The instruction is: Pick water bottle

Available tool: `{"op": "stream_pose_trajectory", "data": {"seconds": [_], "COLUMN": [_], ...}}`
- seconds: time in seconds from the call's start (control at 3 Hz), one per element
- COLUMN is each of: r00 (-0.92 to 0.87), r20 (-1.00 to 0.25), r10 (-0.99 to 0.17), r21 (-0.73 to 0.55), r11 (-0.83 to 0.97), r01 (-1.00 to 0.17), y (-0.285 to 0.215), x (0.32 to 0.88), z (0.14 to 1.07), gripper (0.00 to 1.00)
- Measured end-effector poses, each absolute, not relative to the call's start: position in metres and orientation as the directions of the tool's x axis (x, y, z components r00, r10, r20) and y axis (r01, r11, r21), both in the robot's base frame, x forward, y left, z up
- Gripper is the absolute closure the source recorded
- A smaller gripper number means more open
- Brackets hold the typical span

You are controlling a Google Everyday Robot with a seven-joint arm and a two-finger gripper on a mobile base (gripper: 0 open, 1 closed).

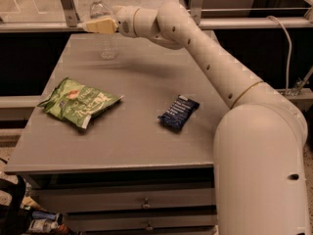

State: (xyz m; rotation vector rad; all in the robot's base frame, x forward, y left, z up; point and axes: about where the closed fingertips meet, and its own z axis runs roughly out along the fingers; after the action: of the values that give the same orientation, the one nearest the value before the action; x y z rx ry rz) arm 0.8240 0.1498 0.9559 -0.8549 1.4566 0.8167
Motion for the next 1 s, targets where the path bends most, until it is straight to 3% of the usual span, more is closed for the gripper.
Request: {"op": "stream_pose_trajectory", "data": {"seconds": [0.67,1.0], "r00": [-0.032,-0.034], "r20": [-0.998,-0.998], "r10": [-0.045,-0.045], "r21": [0.007,0.009], "r11": [0.476,0.470], "r01": [-0.879,-0.882], "y": [0.1563,0.1610], "x": [0.8226,0.8215], "z": [0.9545,0.9535], "gripper": [0.66,0.98]}}
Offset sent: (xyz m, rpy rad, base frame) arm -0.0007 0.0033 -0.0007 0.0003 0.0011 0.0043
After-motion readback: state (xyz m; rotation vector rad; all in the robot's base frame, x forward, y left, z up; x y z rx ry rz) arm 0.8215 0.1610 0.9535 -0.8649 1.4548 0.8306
